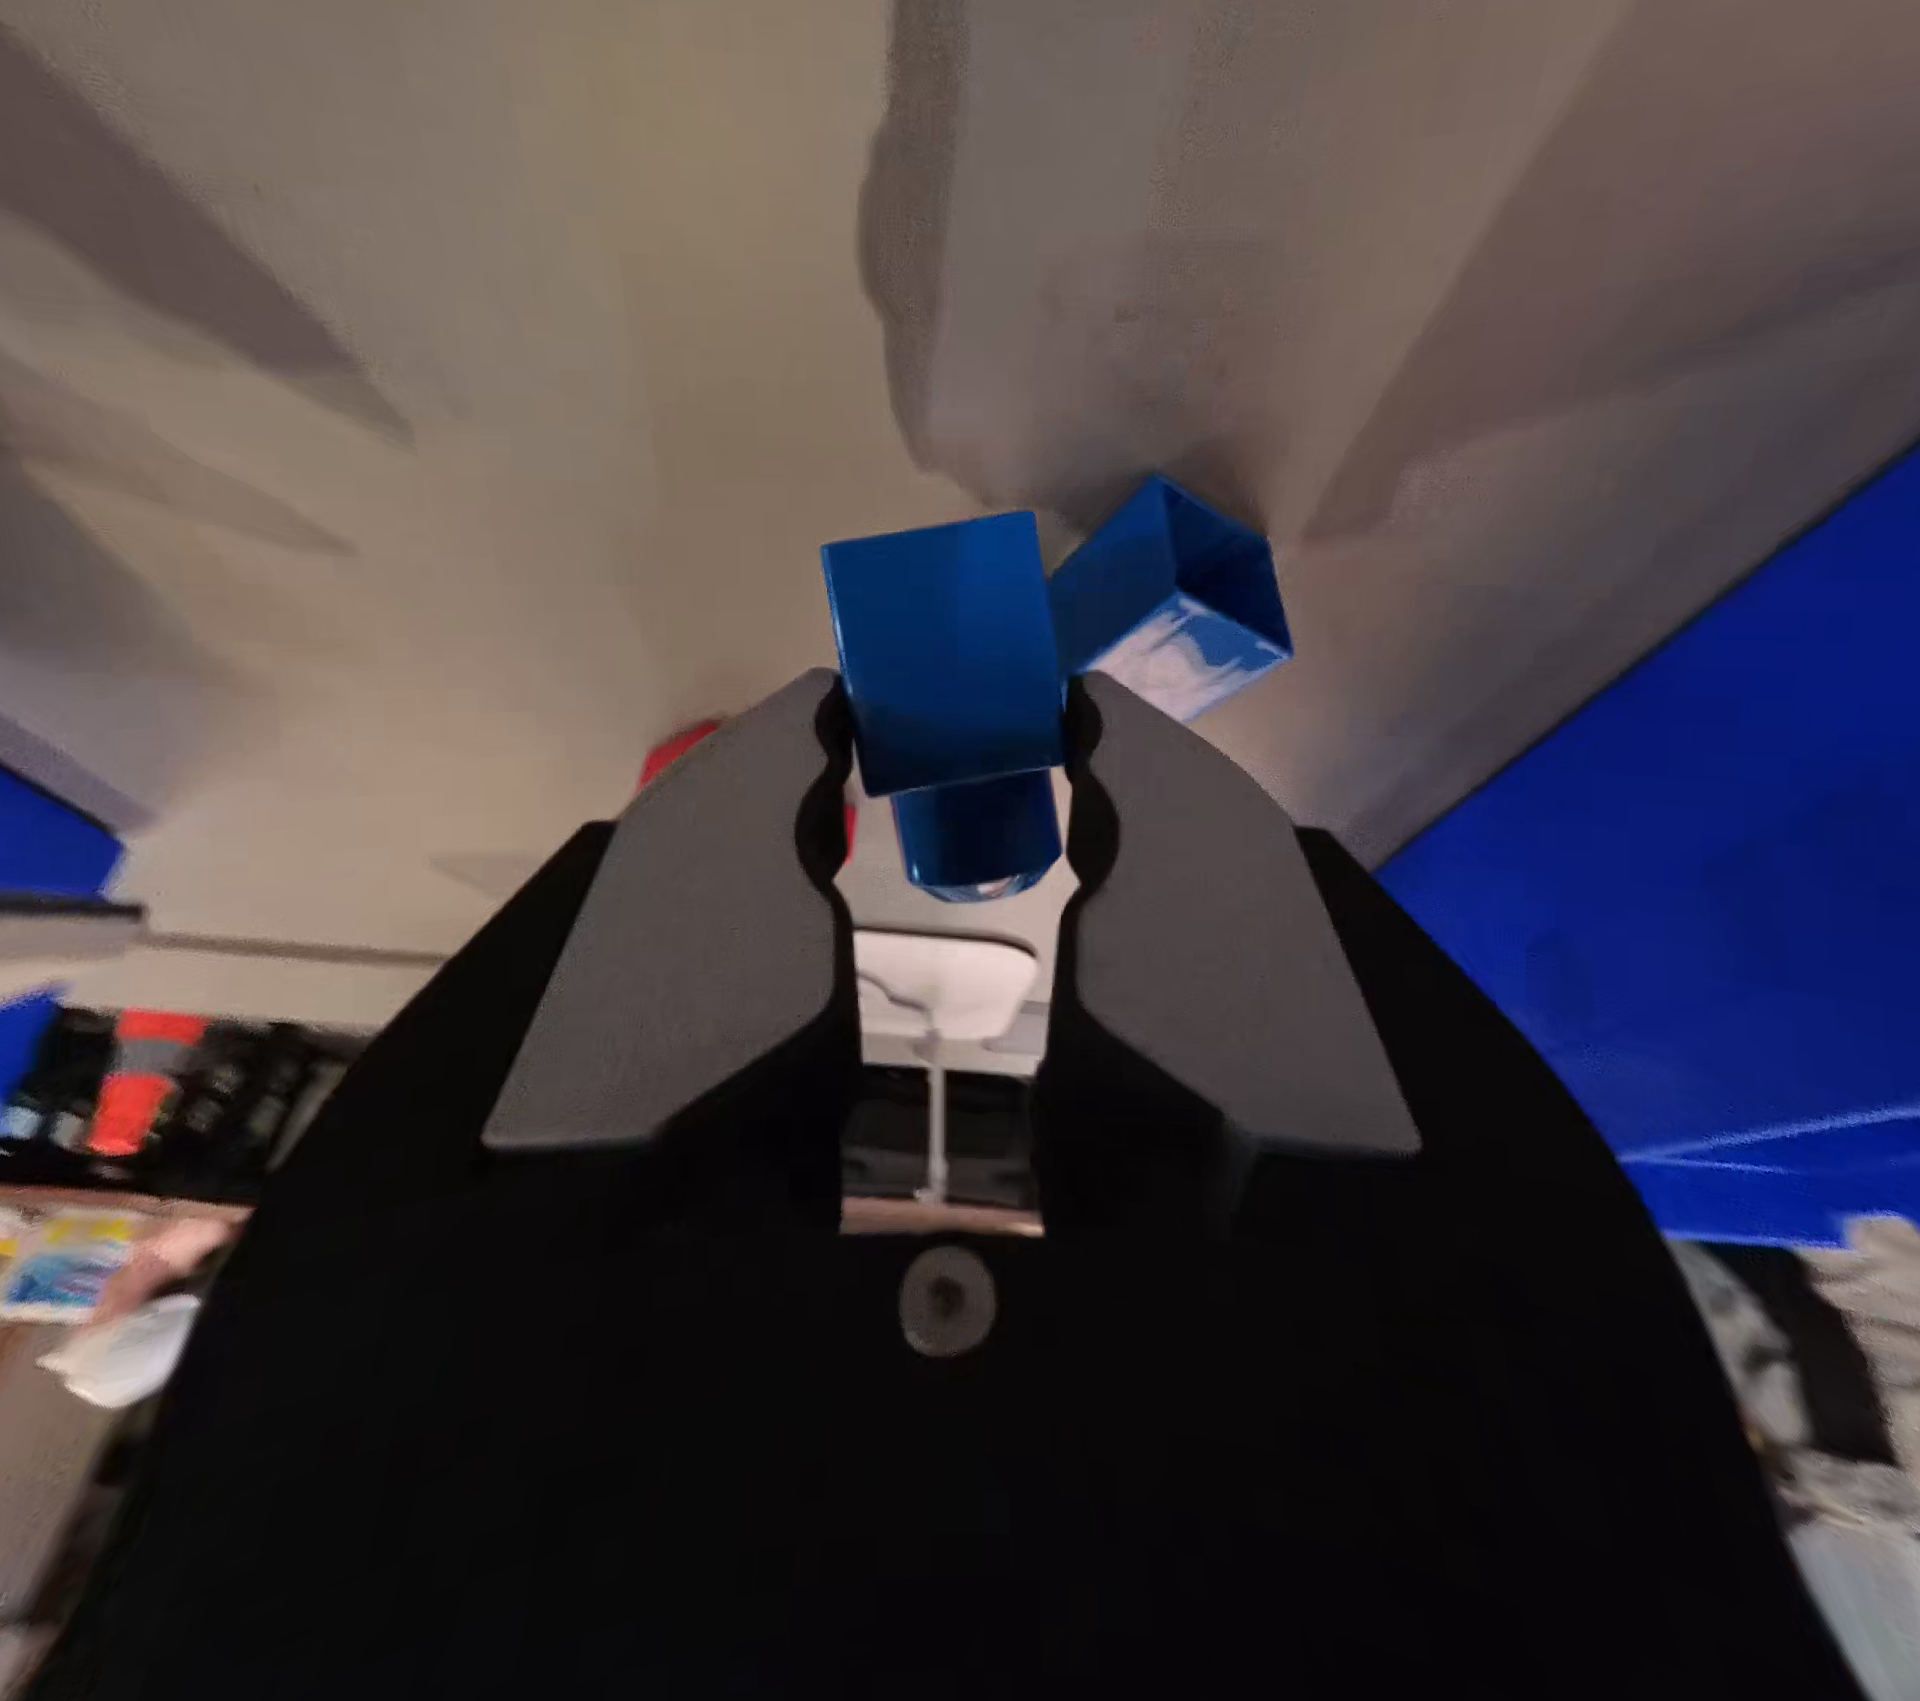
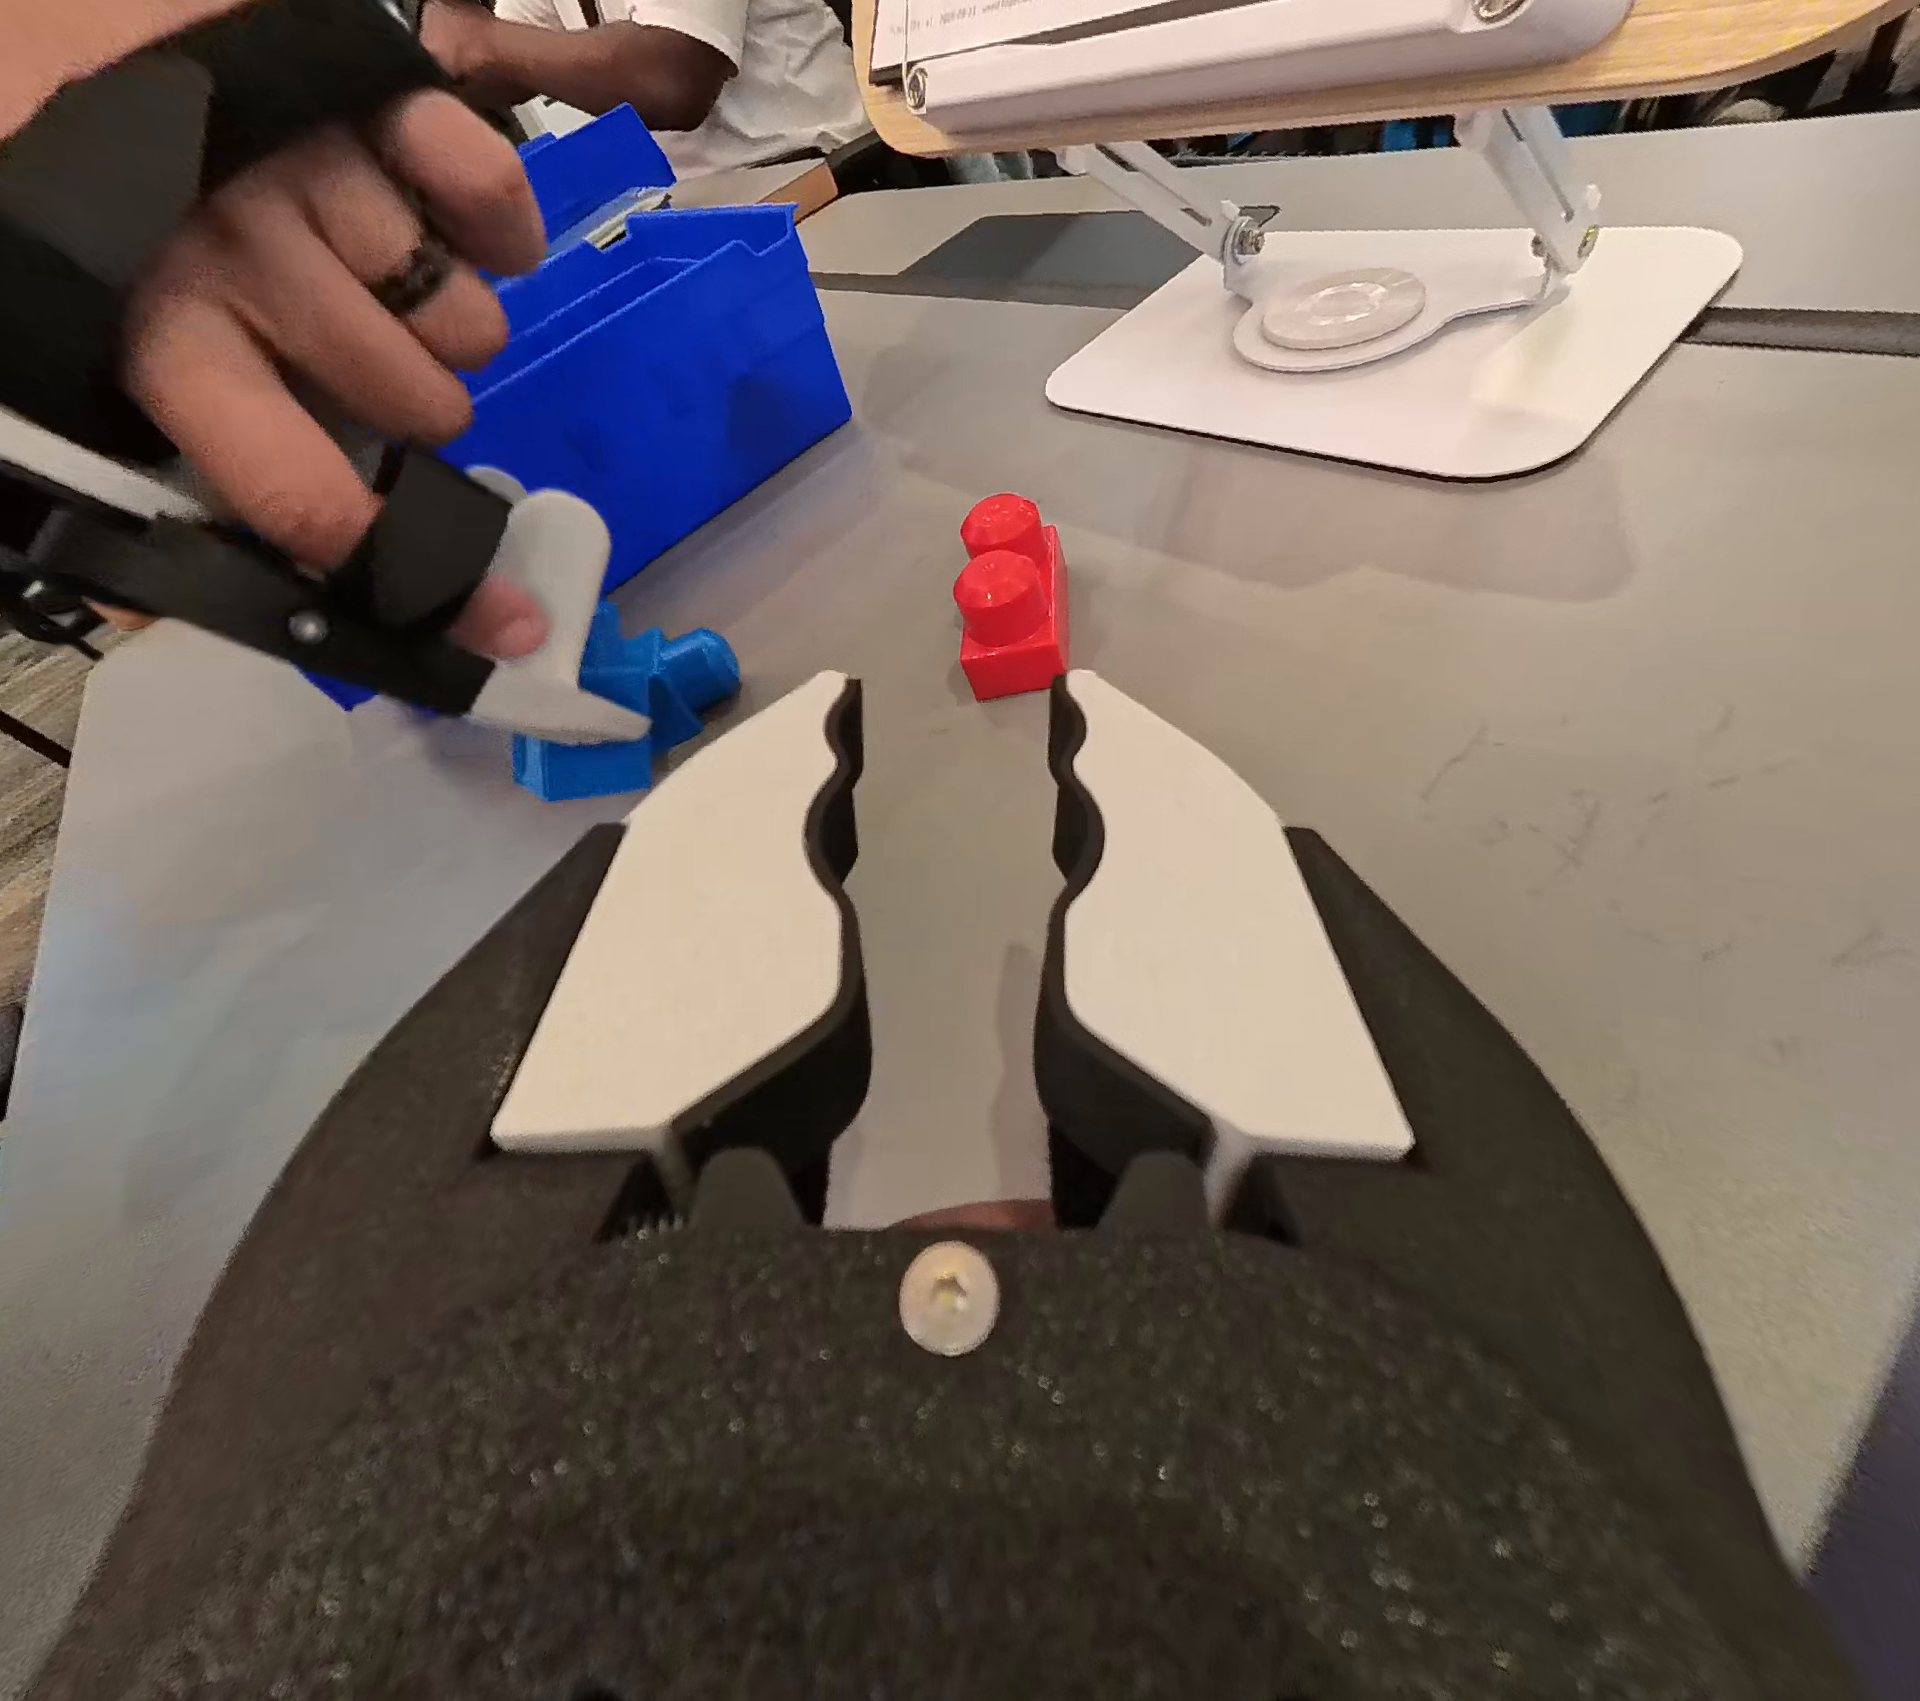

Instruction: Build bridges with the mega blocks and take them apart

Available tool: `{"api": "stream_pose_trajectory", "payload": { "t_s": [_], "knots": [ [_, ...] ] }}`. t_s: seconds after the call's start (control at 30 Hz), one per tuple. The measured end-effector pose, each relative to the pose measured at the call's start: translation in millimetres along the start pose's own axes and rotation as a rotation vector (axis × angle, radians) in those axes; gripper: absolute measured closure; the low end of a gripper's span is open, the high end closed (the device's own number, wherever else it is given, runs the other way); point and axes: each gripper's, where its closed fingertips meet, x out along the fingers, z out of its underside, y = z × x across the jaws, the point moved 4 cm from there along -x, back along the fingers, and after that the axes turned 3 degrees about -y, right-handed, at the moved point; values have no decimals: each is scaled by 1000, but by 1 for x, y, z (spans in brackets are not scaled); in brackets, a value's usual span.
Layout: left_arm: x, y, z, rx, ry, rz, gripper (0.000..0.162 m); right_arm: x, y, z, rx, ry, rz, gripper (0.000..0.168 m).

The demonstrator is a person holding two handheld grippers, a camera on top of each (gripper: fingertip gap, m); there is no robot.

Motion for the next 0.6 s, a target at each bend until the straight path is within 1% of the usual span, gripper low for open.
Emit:
{"api": "stream_pose_trajectory", "payload": {
  "t_s": [0.13,0.23,0.4,0.53,0.6],
  "knots": [
    [5,-3,-12,128,47,-15,123,0,-4,0,34,4,-40,134],
    [13,1,-17,148,65,59,123,1,-5,-1,27,3,-41,134],
    [21,0,-9,195,31,74,123,1,-5,-1,39,5,-48,134],
    [22,8,-1,246,-16,78,123,0,-5,-1,49,6,-56,134],
    [21,10,2,276,-34,46,122,1,-5,-1,52,3,-60,134]
  ]
}}
